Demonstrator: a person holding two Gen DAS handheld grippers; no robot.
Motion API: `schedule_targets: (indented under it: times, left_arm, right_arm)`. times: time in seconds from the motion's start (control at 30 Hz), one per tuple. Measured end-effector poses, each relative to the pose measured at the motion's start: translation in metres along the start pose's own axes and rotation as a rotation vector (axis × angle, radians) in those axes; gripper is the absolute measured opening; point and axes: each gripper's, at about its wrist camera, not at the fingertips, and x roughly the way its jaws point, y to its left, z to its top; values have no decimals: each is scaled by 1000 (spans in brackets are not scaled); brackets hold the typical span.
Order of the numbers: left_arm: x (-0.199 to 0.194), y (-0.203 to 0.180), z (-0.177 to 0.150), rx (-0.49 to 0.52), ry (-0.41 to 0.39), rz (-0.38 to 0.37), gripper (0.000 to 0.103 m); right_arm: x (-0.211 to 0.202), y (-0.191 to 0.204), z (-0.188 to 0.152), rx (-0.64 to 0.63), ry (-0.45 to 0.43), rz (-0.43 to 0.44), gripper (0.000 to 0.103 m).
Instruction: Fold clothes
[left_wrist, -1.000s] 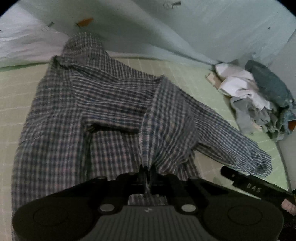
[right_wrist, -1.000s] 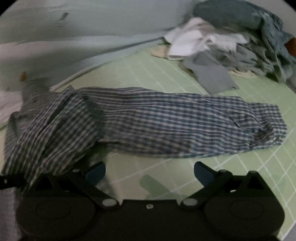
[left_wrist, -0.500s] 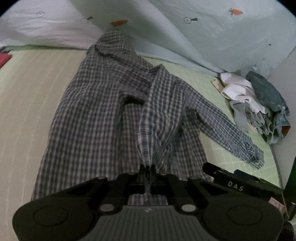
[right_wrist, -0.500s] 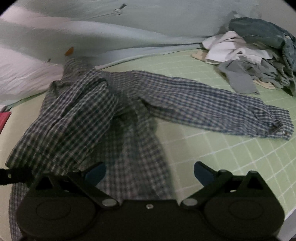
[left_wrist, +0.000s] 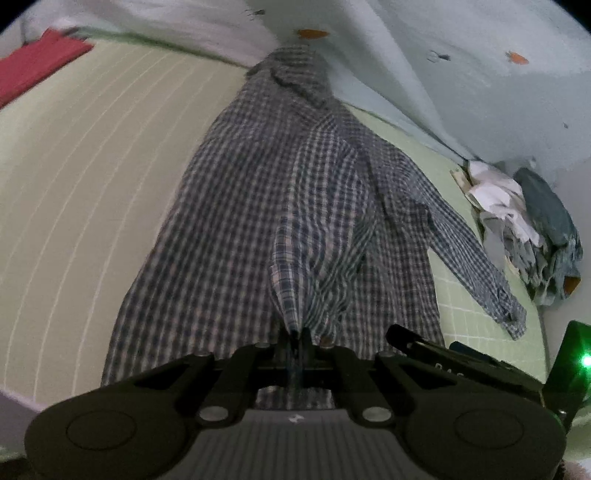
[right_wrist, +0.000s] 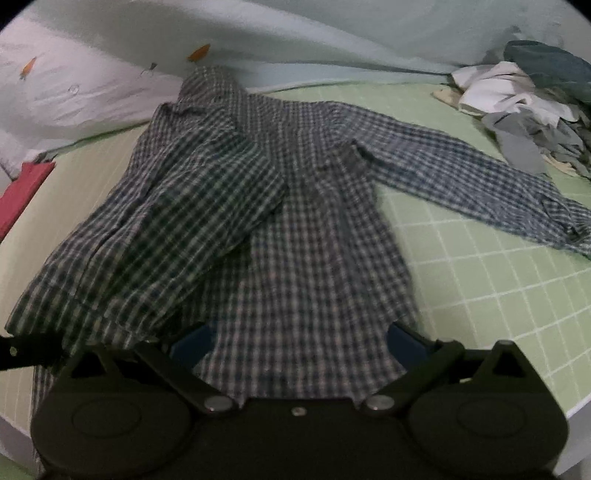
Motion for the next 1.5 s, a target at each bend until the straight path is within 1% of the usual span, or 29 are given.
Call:
schedule_targets:
  times: [0.23,0.33,0.47,0.53,0.6,0.63,0.77,0.97,1.0,1.03,1.1,1.2,1.3,1.5]
  left_arm:
    - [-13,36,-8,-124,0,1,4]
    - [-12,49,-13,-169,14,15,4]
    - [-8,62,-15,-197,46,36,4]
    - [-5,67,-16,-200,69,53,7]
    - [-2,71,-14,-193,89,72,8]
    - [-2,71,-14,-191,94,80,11]
    - [2,76,-10,-182,119,104,15]
    - [6,81,0,-138,150,146,26]
    - [5,81,2,-127,147,151,30]
    - [4,82,5,-116,139,158,37]
    - [2,80,13,-90,113,168,44]
    - [3,72,27,-48,76,163,44]
    - [8,63,39,-7,54,157,44]
    - [20,35,62,70,11,134,44]
  right_arm:
    - [4,25,-10,-59,35,17,103]
    - [5,34,-12,-84,46,22,103]
    - [5,46,-16,-111,55,22,103]
    - [5,49,-17,-119,58,21,103]
    - [5,51,-17,-119,58,18,103]
    - [5,51,-17,-118,57,16,103]
    - [5,55,-16,-104,52,13,103]
    - [7,63,-16,-81,55,9,103]
    - [8,65,-16,-78,55,7,103]
    - [8,65,-15,-75,55,5,103]
    - [8,65,-15,-71,51,1,103]
    - [5,59,-14,-64,37,-14,103]
    - [1,45,-12,-30,24,-37,103]
    - [2,8,-1,77,-1,-85,103]
